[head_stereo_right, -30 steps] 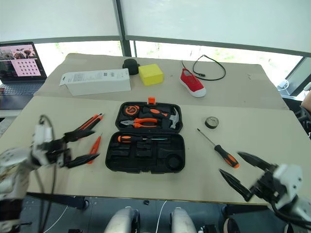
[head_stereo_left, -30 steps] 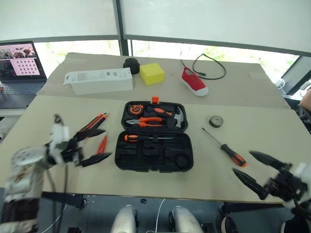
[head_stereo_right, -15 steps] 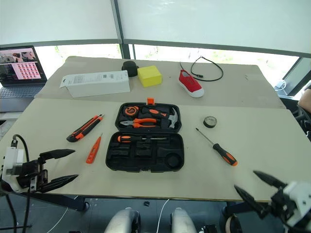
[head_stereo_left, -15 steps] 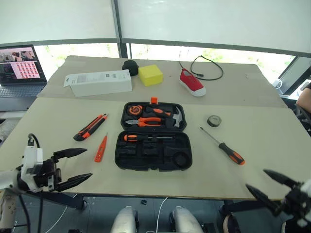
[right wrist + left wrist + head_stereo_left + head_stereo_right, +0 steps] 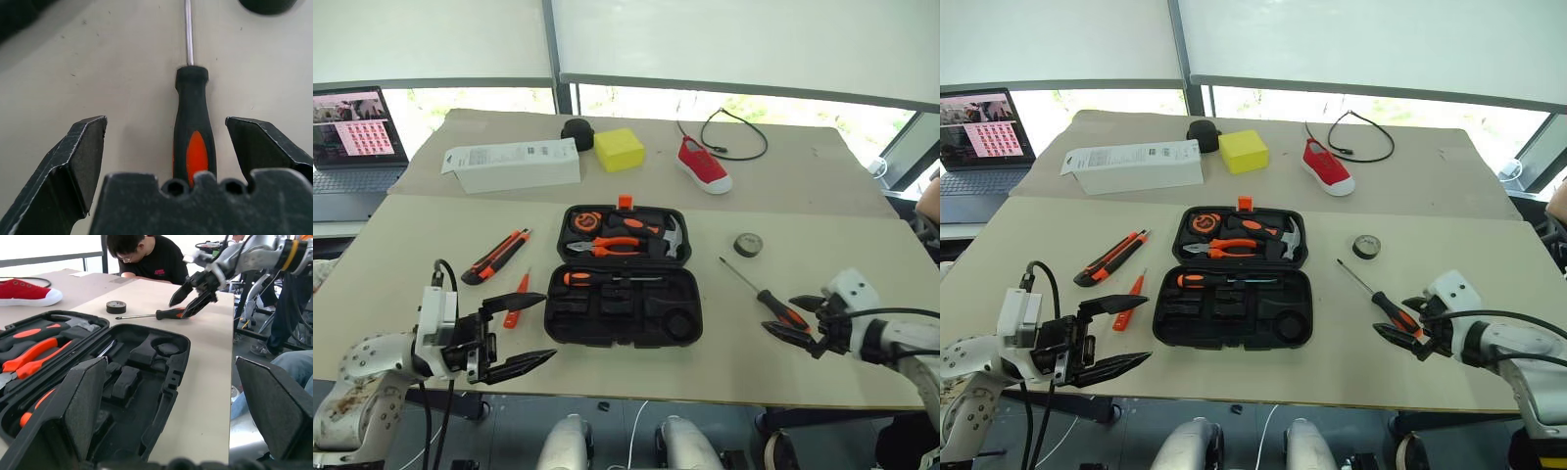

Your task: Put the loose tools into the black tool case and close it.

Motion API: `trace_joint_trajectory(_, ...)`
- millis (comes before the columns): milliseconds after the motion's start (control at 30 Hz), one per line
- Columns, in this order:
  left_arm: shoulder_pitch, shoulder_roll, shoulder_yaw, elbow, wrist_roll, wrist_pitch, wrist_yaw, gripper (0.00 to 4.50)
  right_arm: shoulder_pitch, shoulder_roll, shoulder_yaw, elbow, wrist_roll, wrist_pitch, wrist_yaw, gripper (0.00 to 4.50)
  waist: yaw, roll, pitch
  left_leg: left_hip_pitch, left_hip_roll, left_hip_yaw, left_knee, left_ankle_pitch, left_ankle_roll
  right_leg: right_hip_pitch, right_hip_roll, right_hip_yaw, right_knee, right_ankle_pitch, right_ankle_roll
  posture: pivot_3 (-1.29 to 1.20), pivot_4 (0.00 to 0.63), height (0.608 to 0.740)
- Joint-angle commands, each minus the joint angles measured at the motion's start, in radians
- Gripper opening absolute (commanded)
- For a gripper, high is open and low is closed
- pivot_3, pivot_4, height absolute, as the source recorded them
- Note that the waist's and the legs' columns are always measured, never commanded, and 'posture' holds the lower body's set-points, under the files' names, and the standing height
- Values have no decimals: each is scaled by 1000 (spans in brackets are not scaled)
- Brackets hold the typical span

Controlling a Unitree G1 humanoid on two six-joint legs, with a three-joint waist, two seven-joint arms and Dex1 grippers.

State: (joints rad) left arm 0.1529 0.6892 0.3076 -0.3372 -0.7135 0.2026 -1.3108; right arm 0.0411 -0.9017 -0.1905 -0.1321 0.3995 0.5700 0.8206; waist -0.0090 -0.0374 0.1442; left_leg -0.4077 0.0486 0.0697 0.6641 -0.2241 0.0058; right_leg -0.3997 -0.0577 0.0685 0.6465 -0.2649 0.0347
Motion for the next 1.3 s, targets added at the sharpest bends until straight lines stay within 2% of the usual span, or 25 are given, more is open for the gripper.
trace_joint_trajectory(33, -18, 12, 14, -24, -26, 1, 8, 4500, -19, 6, 21, 23, -43, -24, -5, 3405, -2, 0, 0, 0, 0, 0, 0, 0, 0, 0, 0, 0, 0, 0, 0, 0, 150, 740)
trace_joint_trajectory(167, -8, 13, 15, -33, -37, 9, 9, 4500, -7, 23, 2, 18, -41, -27, -1, 2032, -3, 0, 0, 0, 0, 0, 0, 0, 0, 0, 1, 0, 0, 0, 0, 0, 150, 740)
trace_joint_trajectory(267, 8, 8, 7, -45, -37, 4, 7, 4500, 11, 33, -37, 34, -47, -108, 9, 1052, -4, 0, 0, 0, 1, 0, 0, 0, 0, 0, 1, 0, 0, 0, 0, 0, 150, 740)
trace_joint_trajectory(433, -2, -5, 25, -30, -38, -1, 40, 4500, -16, 69, -109, 35, -16, -484, 157, 1030, -3, 1, 0, 0, 0, 1, 0, 0, 0, 0, 0, 0, 0, 0, 0, 0, 150, 740)
trace_joint_trajectory(467, 0, -5, 28, -27, -37, -3, 43, 4500, -18, 70, -113, 15, 11, -500, 196, 1030, -4, 1, 1, 0, 0, 1, 0, 0, 0, 0, 1, 0, 0, 0, 1, 0, 150, 740)
trace_joint_trajectory(533, 15, -11, 41, -15, -25, -17, 51, 4500, -24, 53, -85, -85, 98, -442, 277, 1030, -6, 1, 1, 1, 1, 1, 0, 0, 0, 0, 1, 0, 0, 0, 1, 0, 150, 740)
trace_joint_trajectory(600, 43, -24, 66, 8, -8, -39, 66, 4500, -131, 33, 33, -196, 139, -285, 280, 1030, -14, 1, 1, 1, 2, 0, 0, 0, 0, -1, 2, 0, 0, 0, 0, 0, 150, 740)
trace_joint_trajectory(667, 66, -32, 78, 23, 6, -57, 72, 4500, -249, 40, 131, -236, 133, -150, 235, 1030, -31, 1, 1, 2, 3, -2, -1, 0, 0, -1, 2, 1, 1, 1, -1, 0, 150, 740)
trace_joint_trajectory(833, 127, -38, 107, 25, 16, -84, 79, 4500, -502, 116, 358, -223, 27, 47, 160, 1030, -25, -2, 3, 0, 3, -3, -1, 0, 0, -3, 1, 0, 1, 1, -2, 0, 150, 740)
trace_joint_trajectory(967, 159, -25, 139, 25, 10, -87, 83, 4500, -688, 123, 578, -110, -177, -2, 230, 1030, -9, -2, 3, -3, 2, -2, -1, 0, 0, -7, -1, 0, 1, 1, -2, 0, 150, 740)
trace_joint_trajectory(1100, 157, -21, 138, 25, 11, -82, 85, 4500, -804, 147, 663, 45, -299, -99, 266, 1030, -2, -2, 3, -6, 1, -2, -1, 0, 0, -8, -2, -2, 1, 1, -1, 0, 150, 740)
trace_joint_trajectory(1300, 168, -34, 129, 4, 16, -84, 99, 4500, -820, 182, 715, 83, -369, -127, 320, 1030, -5, -2, 3, -7, 1, 0, -1, 0, 0, -10, -1, -3, 1, 1, -2, 0, 150, 740)
